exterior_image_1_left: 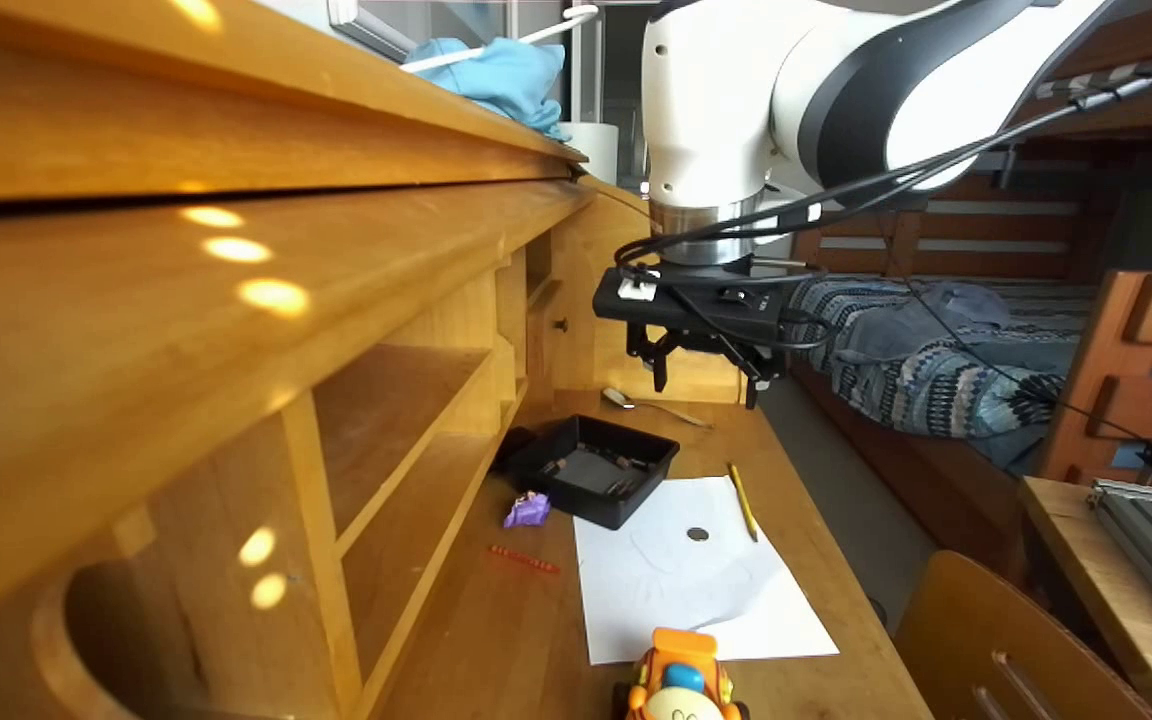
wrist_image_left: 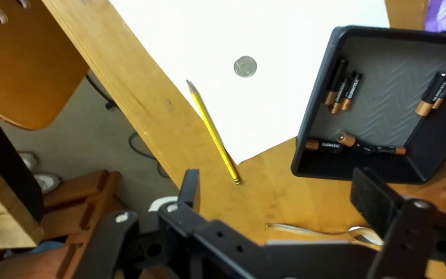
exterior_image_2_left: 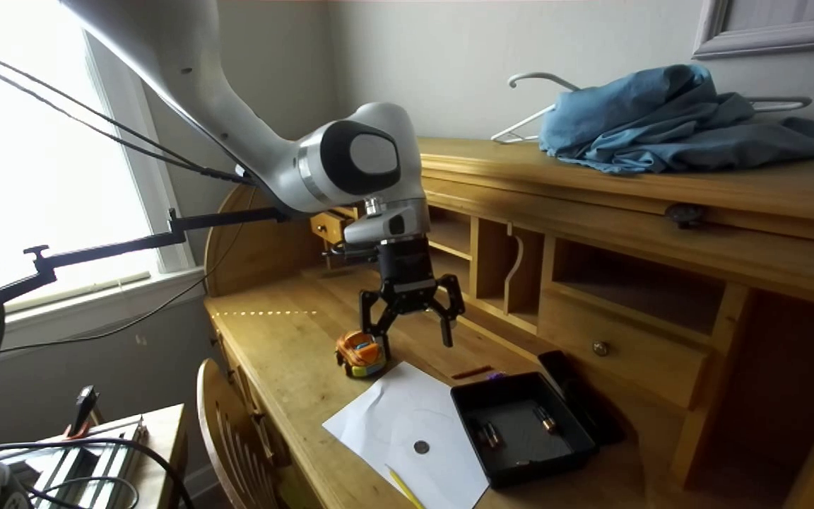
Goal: Use the pencil to draw around the coin
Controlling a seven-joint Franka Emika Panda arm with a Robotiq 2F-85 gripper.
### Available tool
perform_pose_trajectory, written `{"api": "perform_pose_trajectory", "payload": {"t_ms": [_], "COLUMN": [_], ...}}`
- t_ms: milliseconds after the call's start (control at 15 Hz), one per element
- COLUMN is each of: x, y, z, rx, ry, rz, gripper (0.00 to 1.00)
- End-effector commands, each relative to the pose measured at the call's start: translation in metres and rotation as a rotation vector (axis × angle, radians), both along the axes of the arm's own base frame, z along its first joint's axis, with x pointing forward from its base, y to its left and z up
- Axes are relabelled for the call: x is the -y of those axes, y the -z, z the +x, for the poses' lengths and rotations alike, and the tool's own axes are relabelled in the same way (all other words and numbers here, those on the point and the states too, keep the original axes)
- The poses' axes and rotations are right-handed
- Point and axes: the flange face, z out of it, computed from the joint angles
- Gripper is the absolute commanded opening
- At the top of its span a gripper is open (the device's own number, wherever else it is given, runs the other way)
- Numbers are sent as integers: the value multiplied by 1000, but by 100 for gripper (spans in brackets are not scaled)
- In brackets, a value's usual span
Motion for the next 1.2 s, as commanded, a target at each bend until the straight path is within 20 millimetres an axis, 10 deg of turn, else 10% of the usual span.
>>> {"api": "perform_pose_trajectory", "payload": {"t_ms": [0,1133], "x": [10,26], "y": [-13,-15], "z": [-10,0], "rx": [63,118], "ry": [114,261], "rz": [150,269], "gripper": [100,100]}}
